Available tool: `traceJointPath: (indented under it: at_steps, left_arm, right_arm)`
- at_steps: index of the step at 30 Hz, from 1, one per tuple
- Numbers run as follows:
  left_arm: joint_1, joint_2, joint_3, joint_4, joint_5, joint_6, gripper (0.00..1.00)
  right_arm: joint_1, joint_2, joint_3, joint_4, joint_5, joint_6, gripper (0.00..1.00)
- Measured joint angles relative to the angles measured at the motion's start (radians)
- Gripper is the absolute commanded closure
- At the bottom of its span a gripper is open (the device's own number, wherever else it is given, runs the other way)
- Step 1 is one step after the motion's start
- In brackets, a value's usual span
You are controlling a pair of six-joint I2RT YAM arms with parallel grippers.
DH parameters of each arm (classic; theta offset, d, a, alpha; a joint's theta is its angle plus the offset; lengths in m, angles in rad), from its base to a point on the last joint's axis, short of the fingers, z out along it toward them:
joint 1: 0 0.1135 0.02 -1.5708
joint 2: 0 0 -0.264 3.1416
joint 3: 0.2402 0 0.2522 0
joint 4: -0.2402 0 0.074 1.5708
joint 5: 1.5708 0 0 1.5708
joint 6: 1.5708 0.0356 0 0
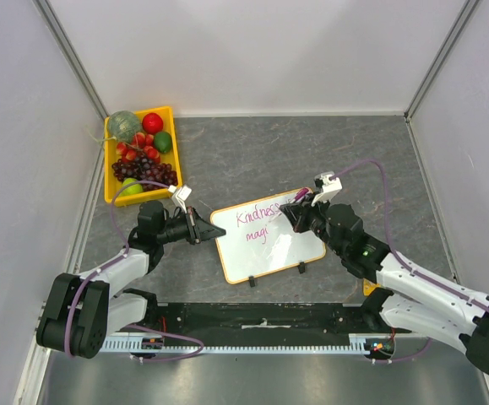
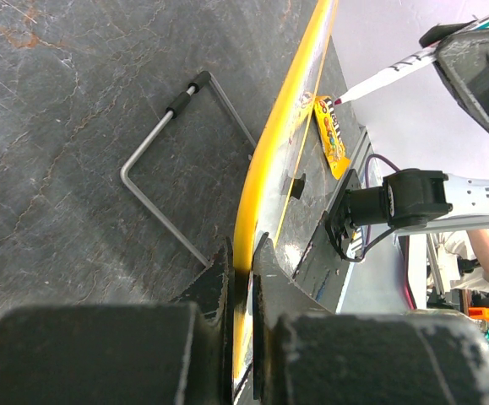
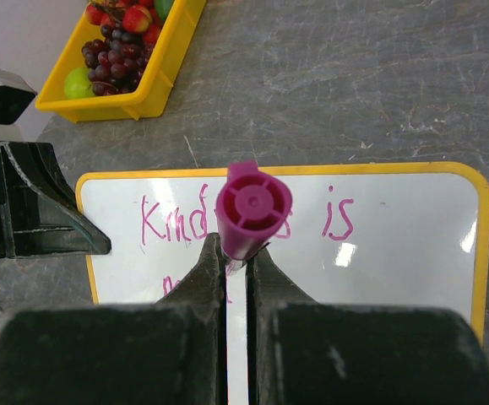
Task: Write a sentence on the whiteboard
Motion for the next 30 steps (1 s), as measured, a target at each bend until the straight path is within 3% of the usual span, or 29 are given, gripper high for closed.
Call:
traceJointPath:
  at_steps: [30]
  left_arm:
    - [0.0, 0.0, 0.0, 0.0, 0.0, 0.0, 0.98]
  right_arm:
    - [-0.004, 0.03, 0.005, -0.041, 0.035, -0.019, 1.0]
